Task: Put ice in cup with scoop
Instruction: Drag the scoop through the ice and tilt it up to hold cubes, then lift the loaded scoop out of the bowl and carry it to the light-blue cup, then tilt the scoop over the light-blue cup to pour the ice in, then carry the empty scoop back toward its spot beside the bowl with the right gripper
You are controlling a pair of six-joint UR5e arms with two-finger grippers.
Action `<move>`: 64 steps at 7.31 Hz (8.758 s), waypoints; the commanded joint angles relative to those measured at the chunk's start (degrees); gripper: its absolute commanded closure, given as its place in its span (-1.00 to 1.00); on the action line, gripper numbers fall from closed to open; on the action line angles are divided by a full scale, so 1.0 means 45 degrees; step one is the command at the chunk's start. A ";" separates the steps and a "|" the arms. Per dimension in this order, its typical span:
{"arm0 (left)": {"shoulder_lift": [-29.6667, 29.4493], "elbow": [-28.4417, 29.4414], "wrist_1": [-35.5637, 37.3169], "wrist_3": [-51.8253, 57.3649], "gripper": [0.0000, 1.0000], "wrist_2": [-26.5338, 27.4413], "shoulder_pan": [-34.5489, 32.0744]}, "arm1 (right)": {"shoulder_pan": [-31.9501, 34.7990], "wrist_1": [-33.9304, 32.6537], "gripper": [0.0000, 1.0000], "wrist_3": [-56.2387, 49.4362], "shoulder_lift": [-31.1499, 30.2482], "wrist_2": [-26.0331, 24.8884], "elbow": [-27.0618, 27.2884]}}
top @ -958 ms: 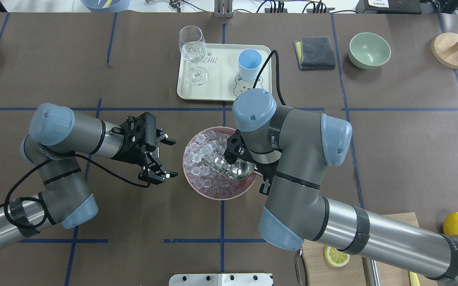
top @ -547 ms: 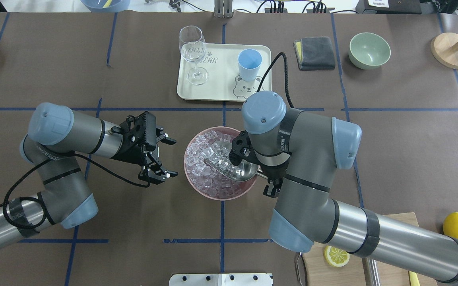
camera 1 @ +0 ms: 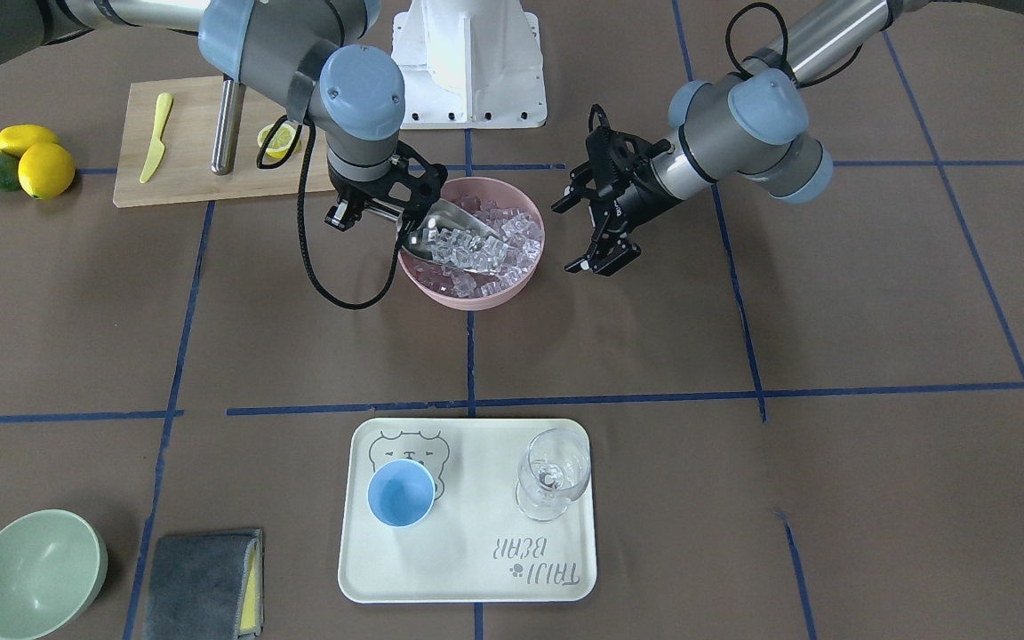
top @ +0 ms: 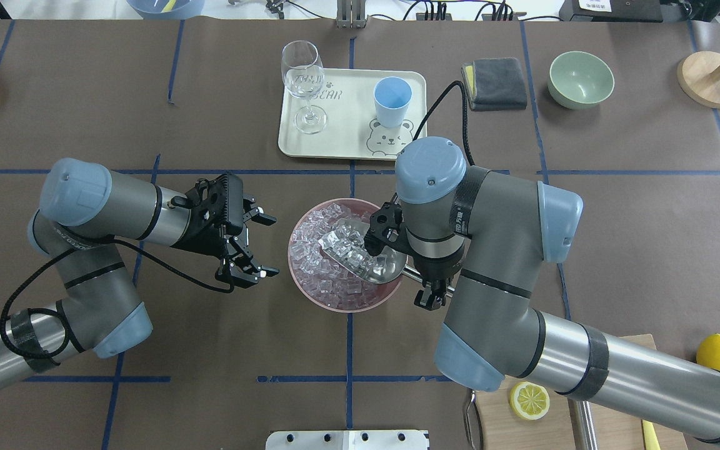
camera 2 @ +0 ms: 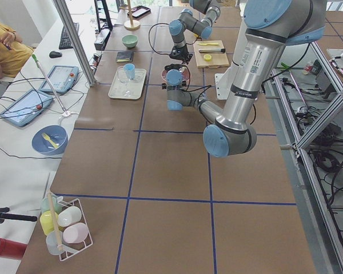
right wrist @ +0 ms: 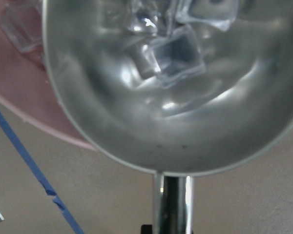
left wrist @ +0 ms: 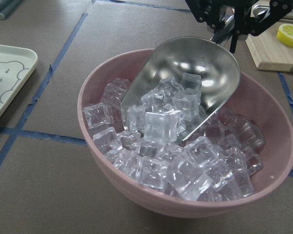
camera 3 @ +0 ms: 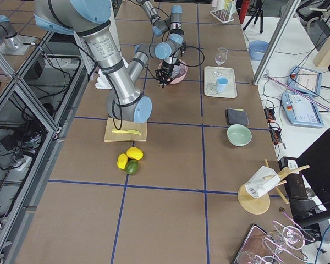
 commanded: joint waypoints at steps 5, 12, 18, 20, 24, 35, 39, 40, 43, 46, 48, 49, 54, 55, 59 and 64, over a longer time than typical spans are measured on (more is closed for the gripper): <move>0.0029 -0.0107 0.0001 -0.0008 -1.00 -0.0023 -0.0105 | 0.0092 0.0025 1.00 0.0323 -0.0053 0.0416 0.0453; 0.0048 -0.0107 0.0001 0.0011 -1.00 -0.0042 -0.0125 | 0.1337 -0.0091 1.00 0.0343 -0.0483 0.0920 0.1177; 0.0068 -0.0107 0.0001 0.0011 -1.00 -0.0101 -0.0262 | 0.4190 -0.0132 1.00 0.0618 0.1539 0.2096 -0.3008; 0.0068 -0.0088 0.0001 0.0011 -1.00 -0.0082 -0.0281 | 0.4680 -0.0112 1.00 0.0287 0.2364 0.1843 -0.4403; 0.0068 -0.0088 0.0001 0.0011 -1.00 -0.0062 -0.0281 | 0.4760 -0.1468 1.00 -0.1094 0.4197 0.0519 -0.6494; 0.0107 -0.0088 0.0001 0.0011 -1.00 -0.0042 -0.0203 | 0.4370 -0.5463 1.00 -0.3680 0.7153 -0.2765 -1.0091; 0.0107 -0.0088 0.0001 0.0011 -1.00 -0.0023 -0.0203 | 0.4389 -0.6322 1.00 -0.4440 0.7582 -0.3800 -1.0462; 0.0107 -0.0088 0.0001 0.0011 -1.00 -0.0023 -0.0203 | 0.4389 -0.6323 1.00 -0.4442 0.7583 -0.3860 -1.0483; 0.0107 -0.0088 0.0001 0.0011 -1.00 -0.0023 -0.0203 | 0.4389 -0.6479 1.00 -0.4754 0.7681 -0.4134 -1.0483; 0.0127 -0.0107 -0.0019 0.0011 -1.00 -0.0081 -0.0261 | 0.4428 -0.6479 1.00 -0.5144 0.7720 -0.4310 -1.0464; 0.0127 -0.0147 -0.0019 0.0011 -1.00 -0.0081 -0.0262 | 0.4525 -0.6479 1.00 -0.5145 0.7681 -0.4213 -1.0328; 0.0107 -0.0166 -0.0019 0.0031 -1.00 -0.0081 -0.0300 | 0.4661 -0.6479 1.00 -0.5029 0.7526 -0.4116 -1.0037; 0.0107 -0.0264 0.0001 0.0031 -1.00 -0.0081 -0.0418 | 0.5500 -0.6323 1.00 -0.2008 0.3632 -0.1097 -0.4876; 0.0107 -0.0283 0.0001 0.0031 -1.00 -0.0139 -0.0418 | 0.5619 -0.6323 1.00 -0.0744 0.2536 -0.0565 -0.3234; 0.0107 -0.0264 0.0001 0.0031 -1.00 -0.0374 -0.0514 | 0.5600 -0.1879 1.00 0.4848 -0.3676 0.1565 0.1799; 0.0341 -0.0166 0.0874 0.0128 -1.00 -0.0218 -0.1860 | 0.2910 0.7851 1.00 1.2167 -0.8605 0.1510 0.1881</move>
